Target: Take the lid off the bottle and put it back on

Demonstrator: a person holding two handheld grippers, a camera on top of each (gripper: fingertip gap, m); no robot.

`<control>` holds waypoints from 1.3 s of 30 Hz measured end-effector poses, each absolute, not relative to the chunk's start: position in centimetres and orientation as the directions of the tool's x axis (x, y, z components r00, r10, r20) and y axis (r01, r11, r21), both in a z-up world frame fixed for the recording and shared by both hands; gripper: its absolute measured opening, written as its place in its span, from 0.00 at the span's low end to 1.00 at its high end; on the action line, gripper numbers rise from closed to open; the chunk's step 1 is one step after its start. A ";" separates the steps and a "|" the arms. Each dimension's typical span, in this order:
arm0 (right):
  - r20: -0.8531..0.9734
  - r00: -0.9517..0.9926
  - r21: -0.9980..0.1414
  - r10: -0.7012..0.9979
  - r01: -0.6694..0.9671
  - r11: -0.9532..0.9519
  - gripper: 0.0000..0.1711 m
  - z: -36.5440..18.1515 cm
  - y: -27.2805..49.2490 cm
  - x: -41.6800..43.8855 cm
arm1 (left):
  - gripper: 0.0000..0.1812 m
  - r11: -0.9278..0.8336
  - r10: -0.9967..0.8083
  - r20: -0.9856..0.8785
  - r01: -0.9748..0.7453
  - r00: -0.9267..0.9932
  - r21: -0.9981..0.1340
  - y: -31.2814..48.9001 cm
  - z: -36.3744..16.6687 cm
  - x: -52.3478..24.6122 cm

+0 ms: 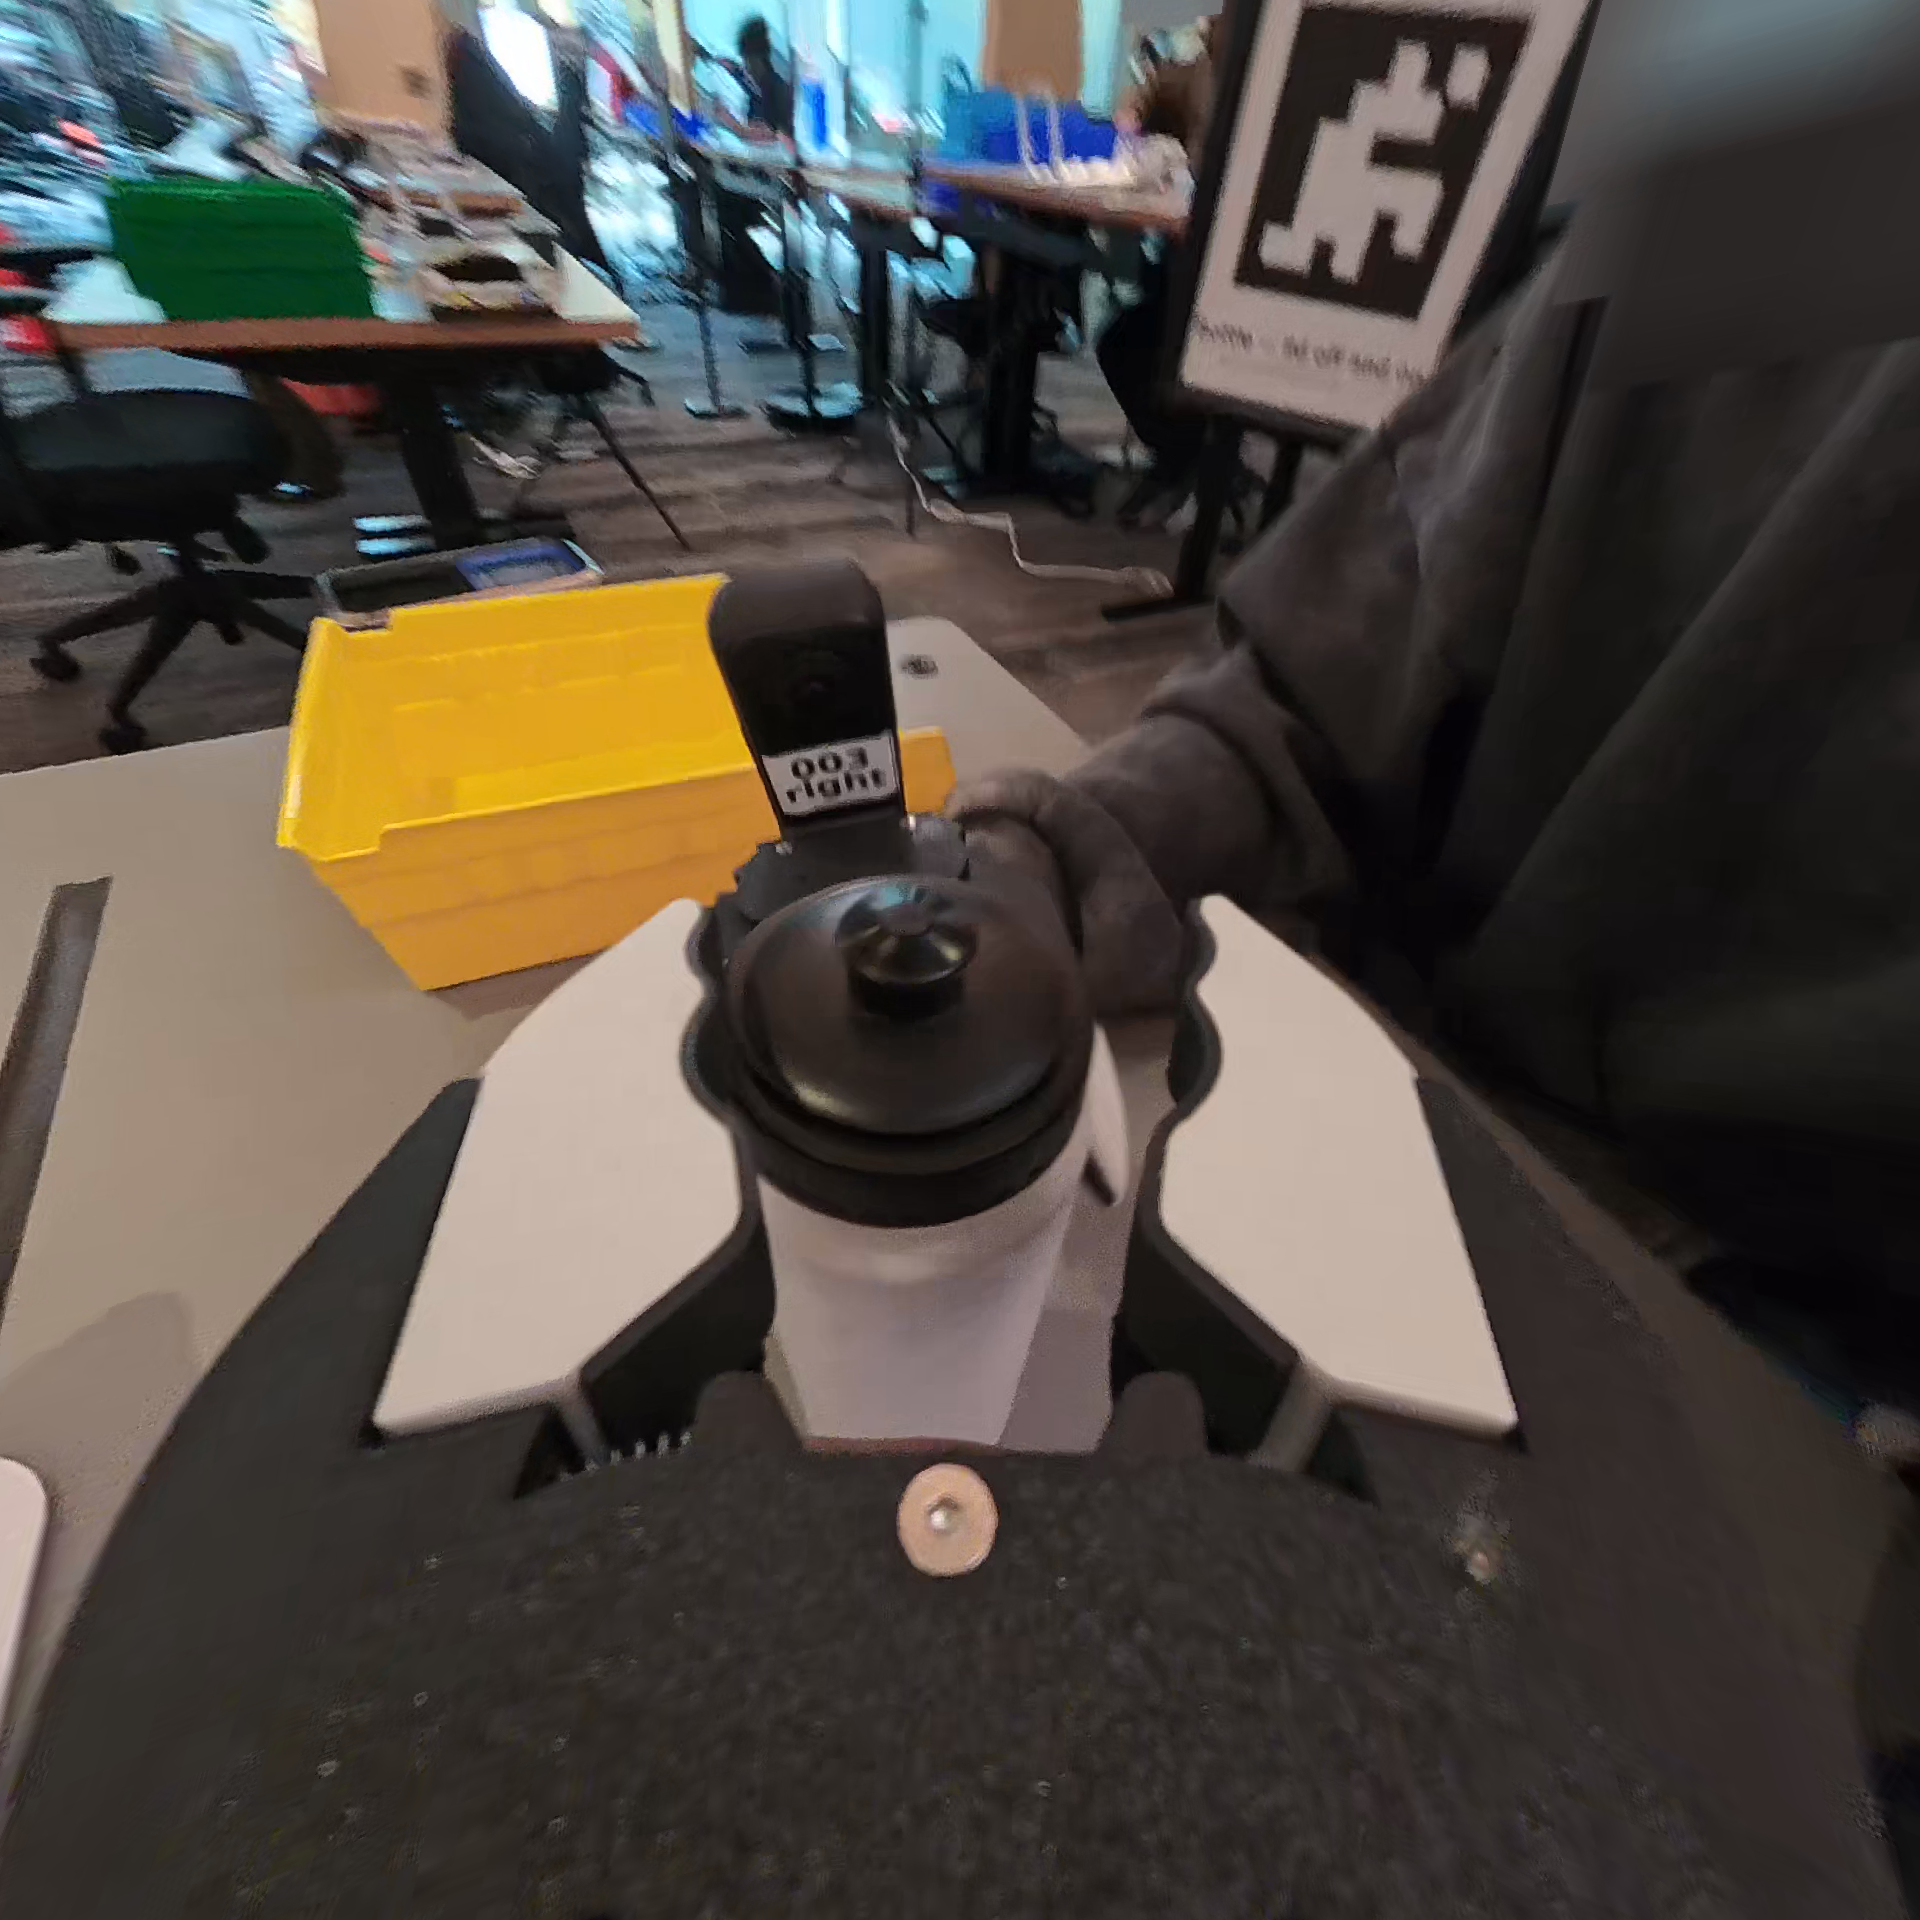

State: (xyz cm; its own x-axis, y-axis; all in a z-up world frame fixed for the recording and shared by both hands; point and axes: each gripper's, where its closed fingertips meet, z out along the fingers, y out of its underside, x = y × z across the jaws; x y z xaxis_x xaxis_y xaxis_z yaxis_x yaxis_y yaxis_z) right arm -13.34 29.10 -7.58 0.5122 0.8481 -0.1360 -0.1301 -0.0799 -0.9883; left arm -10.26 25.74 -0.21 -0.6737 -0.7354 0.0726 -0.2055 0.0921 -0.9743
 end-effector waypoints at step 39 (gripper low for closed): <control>-0.107 0.603 -0.992 0.791 -0.114 -0.047 0.50 -7.7 29.7 -12.8 | 0.39 -0.053 -0.984 -0.021 -0.397 0.179 -0.916 28.4 -2.8 -9.9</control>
State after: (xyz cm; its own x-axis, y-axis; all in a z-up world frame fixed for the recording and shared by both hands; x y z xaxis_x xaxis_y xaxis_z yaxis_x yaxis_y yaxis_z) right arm -12.79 29.74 -7.65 0.6029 0.7906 -0.1073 -0.1144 -0.0474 -0.9923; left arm -9.87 28.40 -2.79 0.1793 -0.9836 -0.0209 -0.3969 -0.0529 -0.9163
